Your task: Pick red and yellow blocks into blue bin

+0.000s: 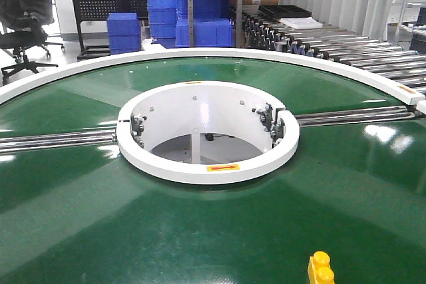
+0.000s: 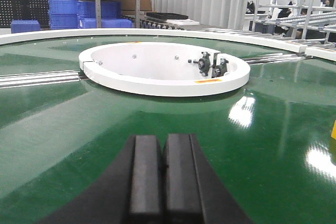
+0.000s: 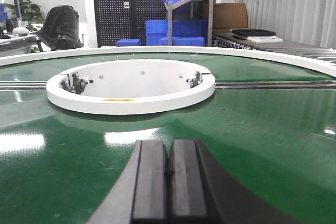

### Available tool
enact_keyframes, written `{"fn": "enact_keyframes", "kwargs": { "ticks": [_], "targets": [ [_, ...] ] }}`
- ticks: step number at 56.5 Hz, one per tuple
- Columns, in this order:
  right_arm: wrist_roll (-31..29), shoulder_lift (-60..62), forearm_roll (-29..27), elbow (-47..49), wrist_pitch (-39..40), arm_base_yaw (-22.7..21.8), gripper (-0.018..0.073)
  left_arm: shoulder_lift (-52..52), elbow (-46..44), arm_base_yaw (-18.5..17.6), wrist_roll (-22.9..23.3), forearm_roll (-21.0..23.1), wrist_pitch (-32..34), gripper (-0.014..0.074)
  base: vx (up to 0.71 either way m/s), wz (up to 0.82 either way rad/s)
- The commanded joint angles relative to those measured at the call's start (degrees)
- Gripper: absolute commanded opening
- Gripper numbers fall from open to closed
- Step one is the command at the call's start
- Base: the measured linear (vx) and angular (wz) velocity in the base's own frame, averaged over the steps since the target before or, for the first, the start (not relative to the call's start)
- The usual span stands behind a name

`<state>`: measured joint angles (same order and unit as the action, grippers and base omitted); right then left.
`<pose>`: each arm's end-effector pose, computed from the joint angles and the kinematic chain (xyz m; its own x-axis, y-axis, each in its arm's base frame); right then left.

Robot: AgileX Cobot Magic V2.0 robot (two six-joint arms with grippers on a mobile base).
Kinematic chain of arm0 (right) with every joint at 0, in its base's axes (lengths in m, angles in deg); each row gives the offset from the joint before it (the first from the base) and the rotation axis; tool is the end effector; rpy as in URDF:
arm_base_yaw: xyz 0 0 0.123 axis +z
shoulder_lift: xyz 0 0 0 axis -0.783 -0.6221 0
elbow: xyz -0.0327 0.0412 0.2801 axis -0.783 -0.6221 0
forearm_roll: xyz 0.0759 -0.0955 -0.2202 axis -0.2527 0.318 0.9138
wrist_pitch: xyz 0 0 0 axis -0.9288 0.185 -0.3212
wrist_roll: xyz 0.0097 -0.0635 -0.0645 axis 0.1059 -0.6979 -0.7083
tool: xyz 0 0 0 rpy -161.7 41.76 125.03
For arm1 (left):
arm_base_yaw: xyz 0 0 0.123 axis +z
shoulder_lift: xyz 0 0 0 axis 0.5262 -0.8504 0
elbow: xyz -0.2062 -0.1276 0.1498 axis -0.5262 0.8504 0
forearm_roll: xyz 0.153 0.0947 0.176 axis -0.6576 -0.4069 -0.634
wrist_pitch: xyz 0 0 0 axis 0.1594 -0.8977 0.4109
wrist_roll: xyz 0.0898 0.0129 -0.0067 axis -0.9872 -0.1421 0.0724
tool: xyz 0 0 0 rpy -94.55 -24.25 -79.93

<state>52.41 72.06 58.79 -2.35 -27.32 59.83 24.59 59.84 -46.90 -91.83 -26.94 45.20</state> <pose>0.0565 0.0081 0.2016 0.0486 -0.0027 -0.9988 -0.1418 0.9898 -0.0096 0.0546 -0.0152 0.1992 -0.0036 -0.0587 -0.9983 0.2669 0.9620 -0.0575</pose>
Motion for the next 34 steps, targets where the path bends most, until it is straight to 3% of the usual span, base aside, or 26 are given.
{"fn": "enact_keyframes", "kwargs": {
  "ticks": [1,34],
  "targets": [
    [-0.43,0.66,0.51,-0.37,4.68,-0.32,-0.0010,0.37,-1.08,0.16,0.46,0.08,4.95,0.0002,0.00,0.00],
    [-0.43,0.66,0.51,-0.37,4.68,-0.32,-0.0010,0.37,-1.08,0.16,0.46,0.08,4.95,0.0002,0.00,0.00]
  ]
}}
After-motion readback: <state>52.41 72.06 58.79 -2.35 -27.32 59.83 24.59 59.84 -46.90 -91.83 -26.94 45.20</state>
